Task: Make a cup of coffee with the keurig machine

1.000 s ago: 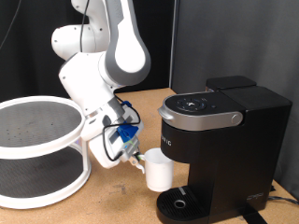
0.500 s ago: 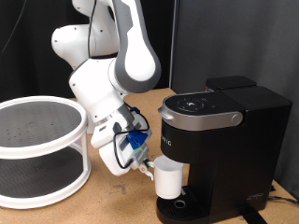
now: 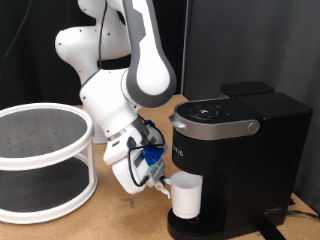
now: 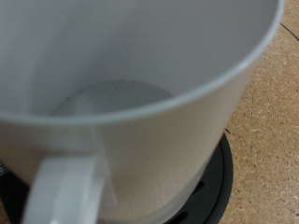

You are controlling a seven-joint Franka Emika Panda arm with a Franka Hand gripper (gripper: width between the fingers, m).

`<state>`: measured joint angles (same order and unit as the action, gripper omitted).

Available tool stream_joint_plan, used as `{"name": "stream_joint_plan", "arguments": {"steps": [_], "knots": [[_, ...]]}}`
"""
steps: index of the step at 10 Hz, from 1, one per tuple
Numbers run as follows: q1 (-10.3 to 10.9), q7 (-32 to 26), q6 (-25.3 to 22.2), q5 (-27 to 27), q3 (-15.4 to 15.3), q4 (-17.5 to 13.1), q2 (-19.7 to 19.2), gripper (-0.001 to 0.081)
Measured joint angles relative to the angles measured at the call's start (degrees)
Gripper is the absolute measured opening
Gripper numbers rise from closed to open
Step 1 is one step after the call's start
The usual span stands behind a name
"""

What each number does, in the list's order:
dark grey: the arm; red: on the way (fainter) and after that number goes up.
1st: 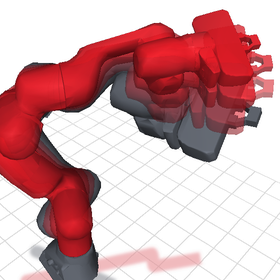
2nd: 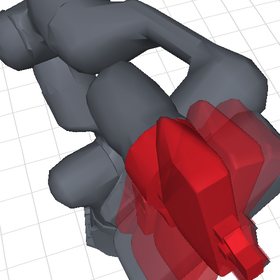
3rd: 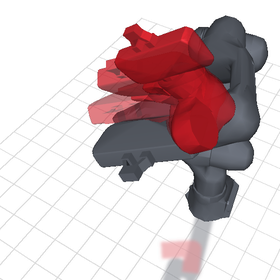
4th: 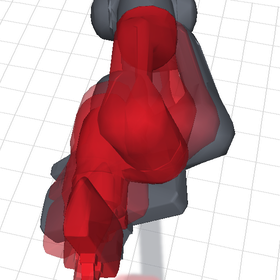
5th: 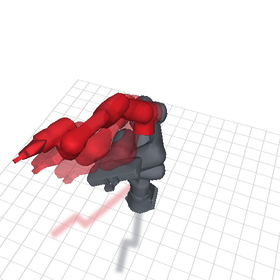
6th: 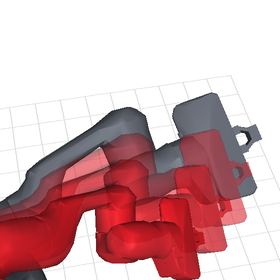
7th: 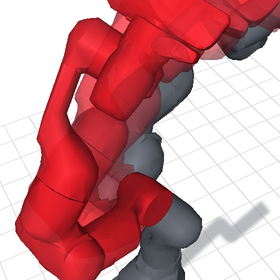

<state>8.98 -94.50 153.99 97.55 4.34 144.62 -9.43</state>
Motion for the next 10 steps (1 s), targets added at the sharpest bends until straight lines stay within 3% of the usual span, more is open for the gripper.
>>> {"name": "stream_joint_plan", "arguments": {"steps": [5,8,9,10], "knots": [[0.0,-0.47,0.0,1.41,-0.25,-1.3,-1.33,0.0071],[-0.28,-0.38,-0.33,1.22,-0.17,-1.26,-1.39,0.047],[-0.55,-0.24,-0.95,0.57,0.08,-0.93,-1.26,0.047],[-0.99,-0.1,-1.38,-0.63,0.38,-0.16,-0.79,0.0641]]}}
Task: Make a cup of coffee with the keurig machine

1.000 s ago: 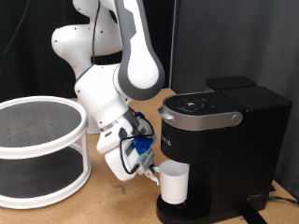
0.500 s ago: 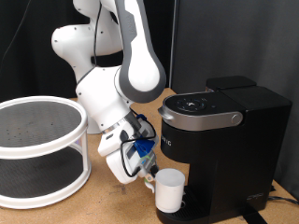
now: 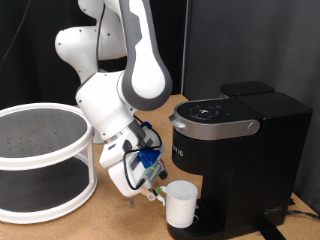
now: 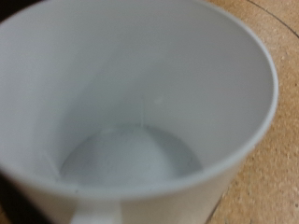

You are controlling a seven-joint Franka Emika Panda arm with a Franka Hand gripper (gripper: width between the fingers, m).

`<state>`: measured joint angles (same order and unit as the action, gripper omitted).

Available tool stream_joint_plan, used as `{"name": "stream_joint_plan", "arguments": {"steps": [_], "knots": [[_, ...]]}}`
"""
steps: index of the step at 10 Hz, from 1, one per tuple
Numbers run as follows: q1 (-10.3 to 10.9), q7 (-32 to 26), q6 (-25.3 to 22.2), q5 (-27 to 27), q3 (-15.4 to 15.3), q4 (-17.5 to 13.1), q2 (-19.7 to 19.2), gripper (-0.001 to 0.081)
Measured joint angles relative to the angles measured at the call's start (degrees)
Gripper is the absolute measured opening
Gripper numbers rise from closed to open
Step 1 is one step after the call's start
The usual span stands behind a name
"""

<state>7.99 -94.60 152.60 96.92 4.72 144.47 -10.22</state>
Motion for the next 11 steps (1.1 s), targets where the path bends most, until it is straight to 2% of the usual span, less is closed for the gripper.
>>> {"name": "stream_joint_plan", "arguments": {"steps": [1,2,5,8,11], "knots": [[-0.52,1.33,-0.59,-2.75,0.56,1.36,0.97,0.0641],[-1.16,3.58,-1.81,-6.37,1.29,3.03,2.41,0.0775],[-3.31,9.78,-6.88,-16.89,3.57,8.23,8.39,0.0805],[-3.55,8.24,-7.49,-16.87,3.86,8.68,8.54,0.0805],[-5.58,7.34,-14.64,-19.73,6.01,10.09,13.42,0.0805]]}}
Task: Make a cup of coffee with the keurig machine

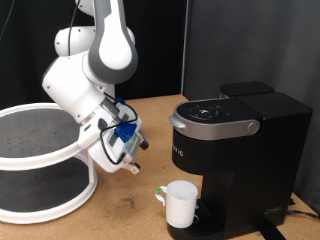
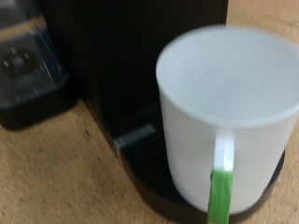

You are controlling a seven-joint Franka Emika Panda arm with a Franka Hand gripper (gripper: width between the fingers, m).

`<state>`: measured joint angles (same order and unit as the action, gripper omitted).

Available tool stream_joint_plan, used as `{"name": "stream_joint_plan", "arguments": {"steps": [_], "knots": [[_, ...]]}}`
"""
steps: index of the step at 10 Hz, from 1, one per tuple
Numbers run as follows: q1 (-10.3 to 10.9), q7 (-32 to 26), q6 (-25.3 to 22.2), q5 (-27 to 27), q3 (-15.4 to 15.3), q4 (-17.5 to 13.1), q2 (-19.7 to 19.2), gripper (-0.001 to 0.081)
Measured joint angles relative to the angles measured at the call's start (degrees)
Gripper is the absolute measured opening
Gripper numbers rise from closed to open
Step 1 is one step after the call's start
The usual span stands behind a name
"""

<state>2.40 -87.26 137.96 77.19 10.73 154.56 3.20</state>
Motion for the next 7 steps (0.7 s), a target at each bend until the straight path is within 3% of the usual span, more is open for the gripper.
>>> {"name": "stream_joint_plan", "arguments": {"steps": [5,7], "knots": [[-2.04,6.26,-7.1,-3.89,1.76,0.65,10.01,0.0805],[-2.04,6.24,-8.36,-4.49,1.86,0.6,9.91,0.0805]]}}
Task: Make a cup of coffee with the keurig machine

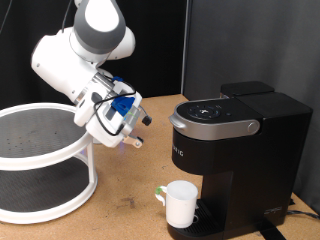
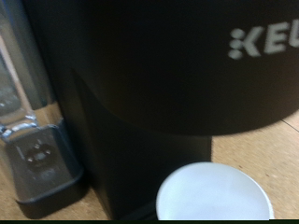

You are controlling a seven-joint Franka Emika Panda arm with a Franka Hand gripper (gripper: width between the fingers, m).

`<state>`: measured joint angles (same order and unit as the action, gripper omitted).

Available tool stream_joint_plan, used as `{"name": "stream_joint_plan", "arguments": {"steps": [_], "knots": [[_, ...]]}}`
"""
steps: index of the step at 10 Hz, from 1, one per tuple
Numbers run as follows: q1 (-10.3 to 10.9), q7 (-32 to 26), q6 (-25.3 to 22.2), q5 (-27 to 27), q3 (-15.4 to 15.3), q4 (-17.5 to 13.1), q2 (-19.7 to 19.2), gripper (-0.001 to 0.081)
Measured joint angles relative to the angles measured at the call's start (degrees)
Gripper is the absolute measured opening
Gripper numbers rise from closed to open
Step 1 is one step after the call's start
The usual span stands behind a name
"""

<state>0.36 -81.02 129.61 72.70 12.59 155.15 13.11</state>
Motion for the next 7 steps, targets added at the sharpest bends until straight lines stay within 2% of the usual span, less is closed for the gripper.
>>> {"name": "stream_joint_plan", "arguments": {"steps": [2,3,7], "knots": [[-0.13,2.25,-6.32,-1.3,0.55,-1.15,2.16,0.0805],[-0.13,2.31,-7.9,-1.14,0.62,-1.48,3.79,0.0805],[0.04,2.89,-7.15,0.41,-1.46,-2.35,11.2,0.0805]]}}
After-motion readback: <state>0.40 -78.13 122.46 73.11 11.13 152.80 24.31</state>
